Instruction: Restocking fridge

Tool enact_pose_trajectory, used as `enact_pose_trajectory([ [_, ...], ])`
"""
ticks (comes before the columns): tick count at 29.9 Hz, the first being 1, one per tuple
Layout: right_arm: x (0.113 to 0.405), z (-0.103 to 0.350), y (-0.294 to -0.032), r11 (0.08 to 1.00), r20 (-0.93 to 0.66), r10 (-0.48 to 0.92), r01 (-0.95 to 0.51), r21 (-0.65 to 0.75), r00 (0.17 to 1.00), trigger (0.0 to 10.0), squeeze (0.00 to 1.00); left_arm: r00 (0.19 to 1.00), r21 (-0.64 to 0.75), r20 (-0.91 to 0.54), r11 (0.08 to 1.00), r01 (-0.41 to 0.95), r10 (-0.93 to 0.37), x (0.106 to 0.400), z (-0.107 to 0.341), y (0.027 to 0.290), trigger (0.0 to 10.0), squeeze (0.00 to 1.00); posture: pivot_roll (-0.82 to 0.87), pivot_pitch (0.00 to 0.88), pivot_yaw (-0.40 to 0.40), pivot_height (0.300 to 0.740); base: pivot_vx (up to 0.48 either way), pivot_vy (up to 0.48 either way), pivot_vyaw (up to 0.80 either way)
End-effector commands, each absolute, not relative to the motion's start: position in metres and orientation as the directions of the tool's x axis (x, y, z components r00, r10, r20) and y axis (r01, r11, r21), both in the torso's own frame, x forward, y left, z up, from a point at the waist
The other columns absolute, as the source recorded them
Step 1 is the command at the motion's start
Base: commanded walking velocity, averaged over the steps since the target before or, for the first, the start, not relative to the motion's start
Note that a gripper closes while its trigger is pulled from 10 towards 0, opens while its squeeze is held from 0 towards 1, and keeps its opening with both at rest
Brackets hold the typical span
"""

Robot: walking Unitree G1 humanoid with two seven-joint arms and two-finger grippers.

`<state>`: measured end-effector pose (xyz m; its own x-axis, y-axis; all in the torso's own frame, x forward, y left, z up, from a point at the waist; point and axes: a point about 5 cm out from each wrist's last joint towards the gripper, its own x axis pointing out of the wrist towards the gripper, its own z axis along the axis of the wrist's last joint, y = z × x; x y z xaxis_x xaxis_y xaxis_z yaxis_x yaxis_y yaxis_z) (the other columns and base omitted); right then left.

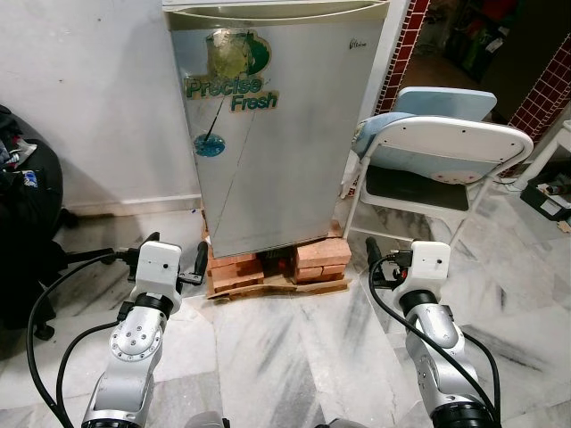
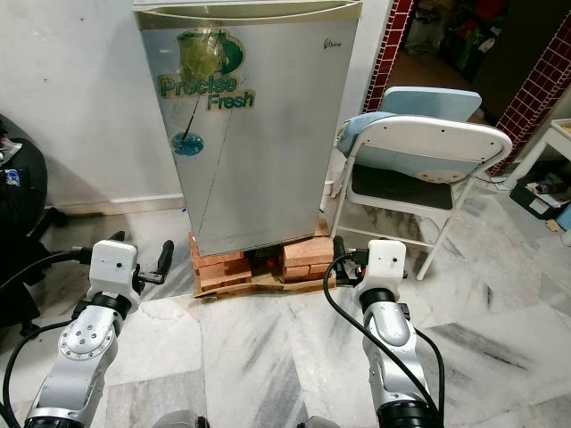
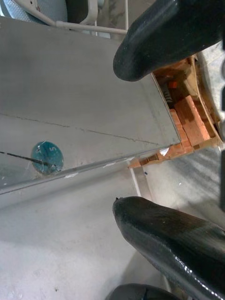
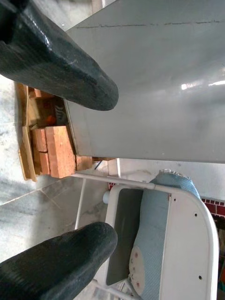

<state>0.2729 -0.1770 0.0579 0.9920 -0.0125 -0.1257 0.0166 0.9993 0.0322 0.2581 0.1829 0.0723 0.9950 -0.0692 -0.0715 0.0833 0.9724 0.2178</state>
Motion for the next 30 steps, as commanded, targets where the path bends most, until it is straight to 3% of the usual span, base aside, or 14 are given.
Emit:
enact_pose_trajectory([
  [1, 0.2747, 0.0583, -0.1778, 1.0, -0.133, -0.01, 0.013, 0.024, 0.991, 10.0, 0.0, 0.995, 0.227, -0.074, 0.97, 0.088, -0.073, 0.2595, 0.0719, 0.182, 10.0, 0.0, 0.04, 0.0, -0.025, 0.74, 0.0, 0.0, 0.0],
  [25, 0.2836, 0.0585, -0.1821, 0.997, -0.12, -0.044, 0.051, 0.051, 0.992, 10.0, 0.0, 0.994, 0.232, -0.073, 0.967, 0.1, -0.085, 0.2656, 0.0708, 0.18, 10.0, 0.0, 0.05, 0.0, -0.018, 0.74, 0.0, 0.02, 0.0],
  [30, 0.2844, 0.0583, -0.1821, 0.997, -0.124, -0.045, 0.051, 0.052, 0.991, 10.0, 0.0, 0.99, 0.228, -0.085, 0.965, 0.128, -0.111, 0.2652, 0.0696, 0.1798, 10.0, 0.0, 0.05, 0.0, -0.019, 0.74, 0.0, 0.412, -0.6],
])
